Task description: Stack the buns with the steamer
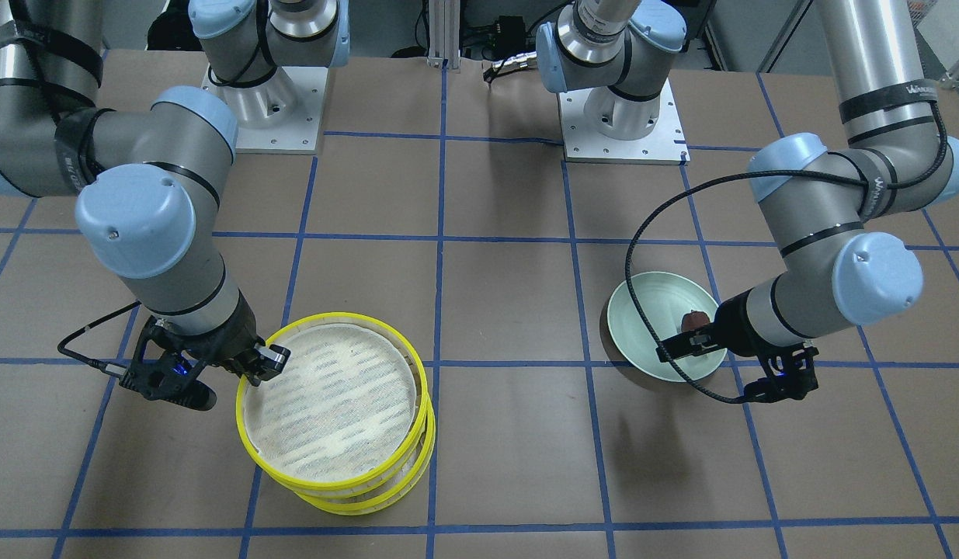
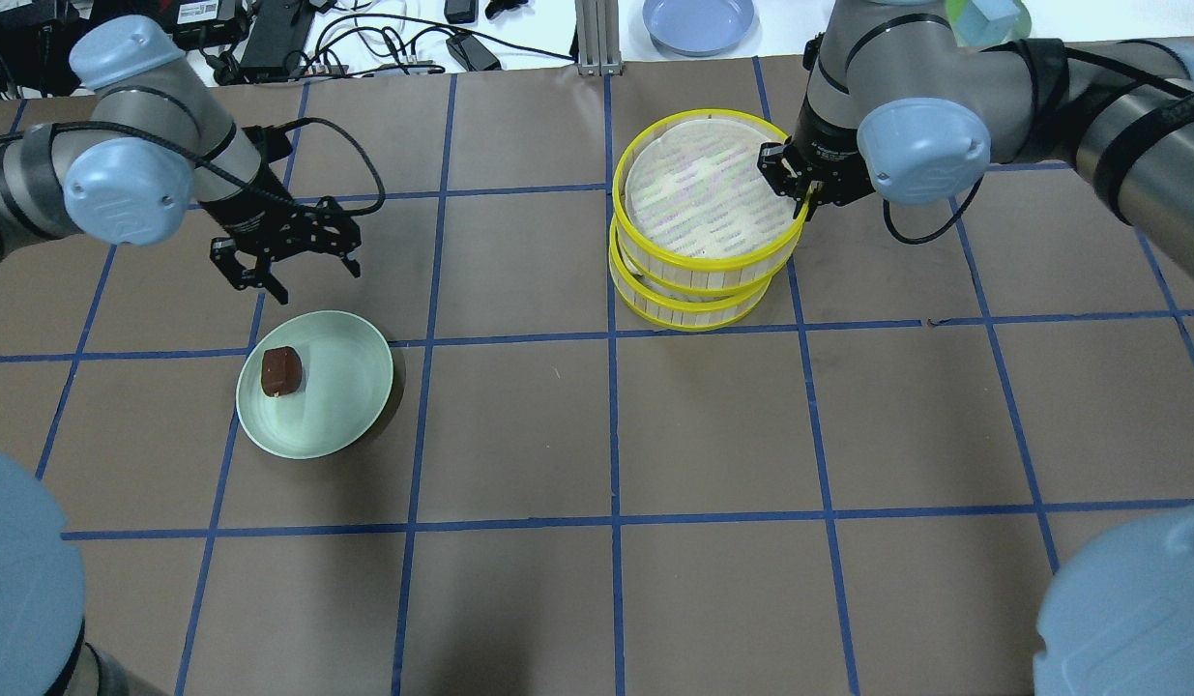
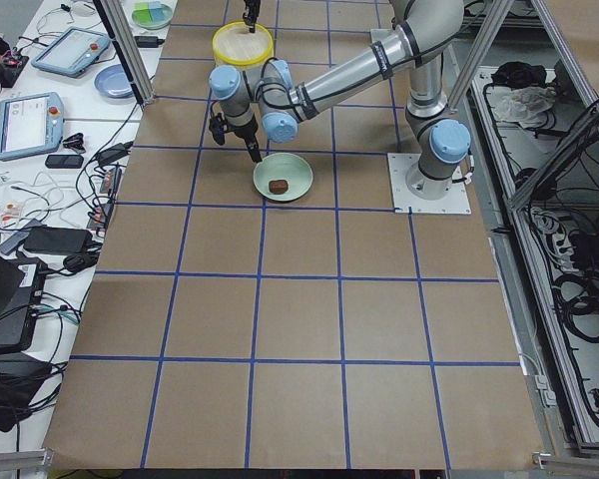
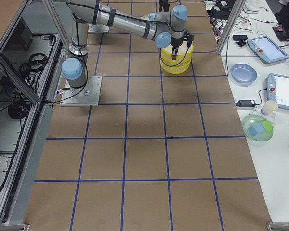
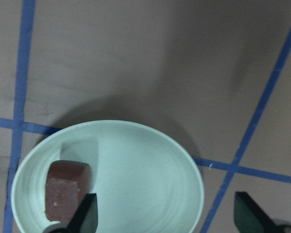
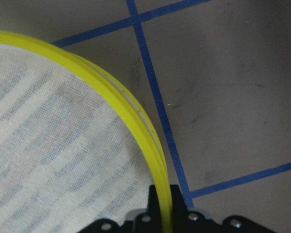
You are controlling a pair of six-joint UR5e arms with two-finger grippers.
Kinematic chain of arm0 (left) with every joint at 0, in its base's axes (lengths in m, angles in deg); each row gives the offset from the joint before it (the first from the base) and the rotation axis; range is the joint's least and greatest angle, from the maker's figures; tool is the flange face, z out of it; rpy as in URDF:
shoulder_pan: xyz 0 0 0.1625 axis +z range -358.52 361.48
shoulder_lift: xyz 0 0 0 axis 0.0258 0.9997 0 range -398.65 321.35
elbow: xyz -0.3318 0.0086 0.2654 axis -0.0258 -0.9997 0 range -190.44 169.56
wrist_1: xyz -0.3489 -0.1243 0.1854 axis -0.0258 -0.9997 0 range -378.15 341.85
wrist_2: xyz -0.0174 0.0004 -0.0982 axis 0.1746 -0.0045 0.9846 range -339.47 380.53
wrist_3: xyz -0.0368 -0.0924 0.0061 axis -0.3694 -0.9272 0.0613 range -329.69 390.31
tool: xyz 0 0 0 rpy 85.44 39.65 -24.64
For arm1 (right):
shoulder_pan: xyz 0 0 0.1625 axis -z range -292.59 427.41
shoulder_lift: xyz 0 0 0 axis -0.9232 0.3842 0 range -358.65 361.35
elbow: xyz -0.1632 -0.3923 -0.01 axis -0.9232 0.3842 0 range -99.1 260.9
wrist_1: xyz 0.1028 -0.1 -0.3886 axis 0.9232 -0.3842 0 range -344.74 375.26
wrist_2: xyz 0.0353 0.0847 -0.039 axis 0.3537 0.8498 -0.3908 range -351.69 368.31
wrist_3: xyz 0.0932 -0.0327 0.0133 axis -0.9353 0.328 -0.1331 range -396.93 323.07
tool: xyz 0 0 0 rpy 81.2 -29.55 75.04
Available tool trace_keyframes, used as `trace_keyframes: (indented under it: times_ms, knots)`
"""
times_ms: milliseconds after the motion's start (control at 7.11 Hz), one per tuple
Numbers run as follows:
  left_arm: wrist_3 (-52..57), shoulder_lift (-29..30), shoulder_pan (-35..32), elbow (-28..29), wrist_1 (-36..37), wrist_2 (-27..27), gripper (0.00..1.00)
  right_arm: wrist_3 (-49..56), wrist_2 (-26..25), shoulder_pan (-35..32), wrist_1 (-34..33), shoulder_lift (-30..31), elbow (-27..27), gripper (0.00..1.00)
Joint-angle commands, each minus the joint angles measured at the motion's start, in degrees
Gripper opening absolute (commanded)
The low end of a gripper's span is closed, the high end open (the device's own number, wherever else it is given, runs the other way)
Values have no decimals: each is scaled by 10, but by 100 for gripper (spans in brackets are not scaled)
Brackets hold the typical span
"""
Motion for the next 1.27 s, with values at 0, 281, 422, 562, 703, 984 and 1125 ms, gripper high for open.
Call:
trace_keyframes:
  times_ms: [0,281,422,562,703,984,1125]
  knots:
    - [35,13,35,-28,-16,-3,100,-2,-1,-2,-11,-16,0,0]
    - [66,17,39,-53,-31,-6,100,-3,5,-2,-10,-20,-1,0]
    - [68,20,39,-56,-31,-8,100,-2,6,-2,-11,-20,-7,0]
    - [78,23,39,-54,-30,-45,100,-1,5,-2,-11,-22,-9,0]
    - [94,25,40,-52,-26,-63,100,-2,7,-2,-25,-23,-9,0]
    - [83,34,39,-43,-22,-60,100,-1,6,-2,-47,-30,-13,0]
    - [83,41,39,-35,-15,-58,100,0,7,-2,-53,-31,-14,0]
